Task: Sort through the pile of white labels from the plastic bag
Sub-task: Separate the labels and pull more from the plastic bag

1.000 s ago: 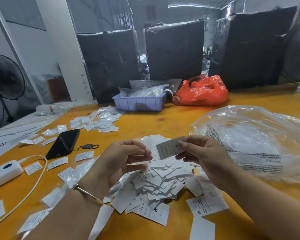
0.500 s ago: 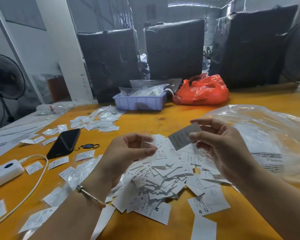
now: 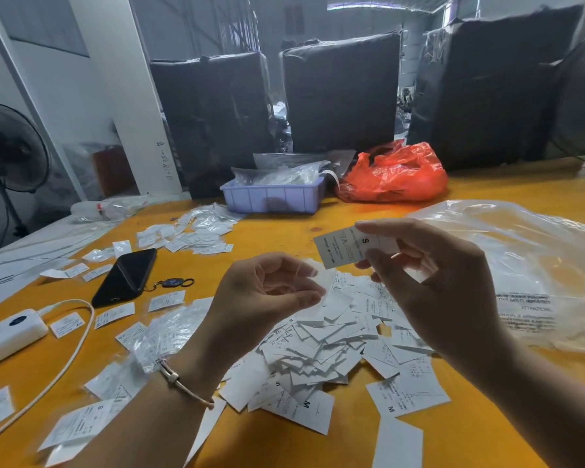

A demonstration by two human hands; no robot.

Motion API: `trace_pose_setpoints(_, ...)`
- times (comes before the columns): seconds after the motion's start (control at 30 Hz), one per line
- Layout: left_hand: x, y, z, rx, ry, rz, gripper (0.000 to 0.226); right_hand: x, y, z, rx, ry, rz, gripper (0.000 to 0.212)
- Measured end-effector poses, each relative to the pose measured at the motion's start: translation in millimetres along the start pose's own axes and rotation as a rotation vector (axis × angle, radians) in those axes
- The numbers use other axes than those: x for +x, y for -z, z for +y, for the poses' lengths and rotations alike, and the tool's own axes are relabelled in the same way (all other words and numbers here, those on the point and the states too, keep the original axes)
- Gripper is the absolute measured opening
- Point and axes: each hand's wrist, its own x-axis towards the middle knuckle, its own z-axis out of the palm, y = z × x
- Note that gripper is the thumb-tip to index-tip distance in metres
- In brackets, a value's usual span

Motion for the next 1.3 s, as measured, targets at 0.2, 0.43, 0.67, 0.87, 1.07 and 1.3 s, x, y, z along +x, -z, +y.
trace_pose_setpoints(0.2, -1, 0, 0, -0.002, -0.026, -0.022, 0.032, 2, 1, 4, -0.051, 0.020, -0.013, 0.040)
trace_pose_setpoints(0.43, 0, 2, -1, -0.060, -0.002, -0.051, 0.031, 1, 0, 6, -0.051, 0.034, -0.067, 0.044)
trace_pose_setpoints(0.67, -2, 3, -1, -0.075, 0.047, -0.142, 0.025, 1, 0, 13, -0.095, 0.023, -0.162, 0.047)
trace_pose_setpoints(0.87, 1, 0, -3, -0.059, 0.088, -0.177, 0.014, -3, -4, 19, -0.092, -0.066, -0.292, 0.057)
trace_pose_setpoints(1.07, 3, 0, -2, -0.153, 0.131, -0.106, 0.024, -1, -4, 20, -0.182, -0.084, -0.135, 0.036)
trace_pose_setpoints(1.3, 4, -2, -3, -0.233, 0.149, -0.085, 0.022, -4, -9, 18, -0.099, -0.151, -0.154, 0.023)
